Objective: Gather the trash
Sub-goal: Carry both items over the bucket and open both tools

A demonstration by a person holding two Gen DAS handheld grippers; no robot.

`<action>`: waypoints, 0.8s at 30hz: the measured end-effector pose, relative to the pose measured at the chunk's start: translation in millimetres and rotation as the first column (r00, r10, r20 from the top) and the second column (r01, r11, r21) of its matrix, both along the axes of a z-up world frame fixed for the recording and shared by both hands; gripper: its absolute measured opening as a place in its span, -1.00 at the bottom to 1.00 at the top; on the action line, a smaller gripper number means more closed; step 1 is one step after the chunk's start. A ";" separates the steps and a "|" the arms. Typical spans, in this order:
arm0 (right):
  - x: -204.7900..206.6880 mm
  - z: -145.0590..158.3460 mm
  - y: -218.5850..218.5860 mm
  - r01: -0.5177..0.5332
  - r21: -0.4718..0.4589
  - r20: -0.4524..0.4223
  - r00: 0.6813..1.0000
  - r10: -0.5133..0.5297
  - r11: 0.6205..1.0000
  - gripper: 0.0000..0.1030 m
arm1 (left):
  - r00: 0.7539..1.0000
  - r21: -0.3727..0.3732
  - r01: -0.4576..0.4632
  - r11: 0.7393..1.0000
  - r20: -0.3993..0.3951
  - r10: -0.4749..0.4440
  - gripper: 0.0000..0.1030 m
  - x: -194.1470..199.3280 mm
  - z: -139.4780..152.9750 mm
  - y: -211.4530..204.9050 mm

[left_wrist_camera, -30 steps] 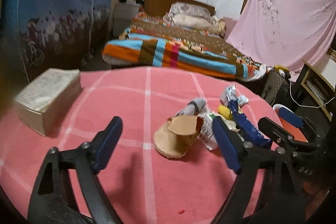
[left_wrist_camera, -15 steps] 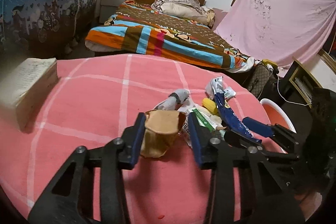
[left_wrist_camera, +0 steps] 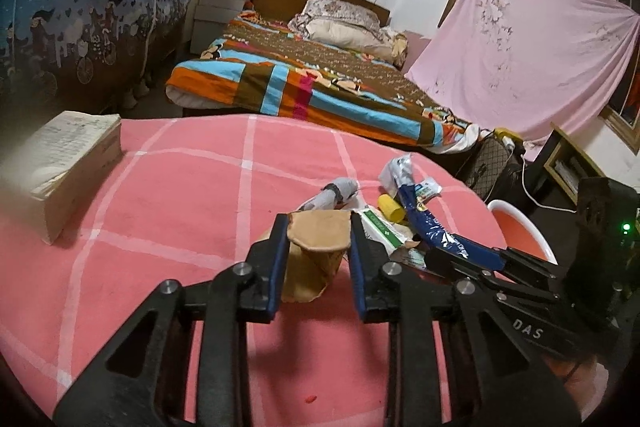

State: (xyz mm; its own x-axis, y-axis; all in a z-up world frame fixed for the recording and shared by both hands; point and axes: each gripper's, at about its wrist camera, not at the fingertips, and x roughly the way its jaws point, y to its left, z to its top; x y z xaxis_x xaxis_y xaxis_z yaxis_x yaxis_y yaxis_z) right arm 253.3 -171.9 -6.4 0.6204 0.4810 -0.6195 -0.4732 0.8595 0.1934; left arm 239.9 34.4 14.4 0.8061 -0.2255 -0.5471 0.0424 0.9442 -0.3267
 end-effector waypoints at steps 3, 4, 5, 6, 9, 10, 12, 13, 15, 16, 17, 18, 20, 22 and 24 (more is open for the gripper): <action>-1.5 2.2 0.3 -0.002 0.006 0.014 1.000 0.002 1.000 -0.44 | 1.000 -0.002 -0.004 1.000 0.028 0.005 -0.86 -6.8 3.2 1.1; -2.1 3.4 -0.1 0.000 0.010 0.020 1.000 0.000 1.000 -0.46 | 0.999 0.001 -0.005 1.000 0.038 0.005 -0.86 -8.6 4.4 0.3; -2.8 4.2 -0.9 0.003 0.013 0.026 1.000 -0.003 1.000 -0.51 | 0.999 0.007 -0.006 1.000 0.049 0.006 -0.86 -11.0 5.6 -0.6; -3.9 5.3 -2.2 0.008 0.018 0.035 0.999 -0.009 1.000 -0.55 | 0.998 0.015 -0.007 1.000 0.061 0.006 -0.86 -14.0 7.0 -1.9; -6.6 7.5 -4.4 0.018 0.031 0.056 0.998 -0.020 0.999 -0.58 | 0.996 0.026 -0.005 1.000 0.086 0.002 -0.86 -17.6 11.4 -5.1; -7.8 8.8 -5.6 0.019 0.039 0.066 0.998 -0.022 0.999 -0.58 | 0.996 0.028 -0.004 1.000 0.091 0.001 -0.86 -18.0 12.7 -6.2; -10.7 12.6 -9.1 0.019 0.062 0.091 0.996 -0.025 0.998 -0.58 | 0.994 0.031 -0.002 1.000 0.107 -0.001 -0.86 -19.7 15.4 -9.3; -13.5 15.4 -12.3 0.020 0.081 0.111 0.993 -0.029 0.996 -0.58 | 0.993 0.036 -0.002 0.999 0.120 -0.003 -0.86 -20.6 17.2 -11.6; -19.6 21.5 -20.7 0.019 0.131 0.150 0.988 -0.039 0.991 -0.58 | 0.989 0.049 0.001 0.999 0.147 -0.008 -0.86 -23.5 20.8 -16.9; -23.5 25.0 -27.2 0.019 0.164 0.173 0.984 -0.048 0.986 -0.58 | 0.987 0.054 0.002 0.999 0.163 -0.011 -0.86 -25.6 22.7 -19.8; -27.3 28.3 -33.6 0.021 0.198 0.196 0.979 -0.061 0.980 -0.58 | 0.982 0.061 0.003 0.998 0.187 -0.014 -0.86 -27.7 26.1 -24.3; -30.2 30.9 -38.6 0.022 0.225 0.214 0.974 -0.071 0.974 -0.58 | 0.979 0.064 0.003 0.998 0.204 -0.016 -0.86 -30.2 28.8 -27.2; -37.0 37.5 -49.4 0.024 0.278 0.255 0.962 -0.098 0.960 -0.58 | 0.971 0.068 0.003 0.998 0.240 -0.019 -0.86 -33.9 34.1 -34.7; -43.2 44.9 -57.6 0.030 0.303 0.299 0.946 -0.125 0.953 -0.58 | 0.959 0.077 0.008 0.997 0.282 -0.029 -0.86 -36.6 41.7 -43.9; -49.2 52.3 -65.6 0.044 0.308 0.344 0.926 -0.154 0.950 -0.58 | 0.942 0.096 0.022 0.995 0.332 -0.052 -0.86 -39.1 50.9 -56.9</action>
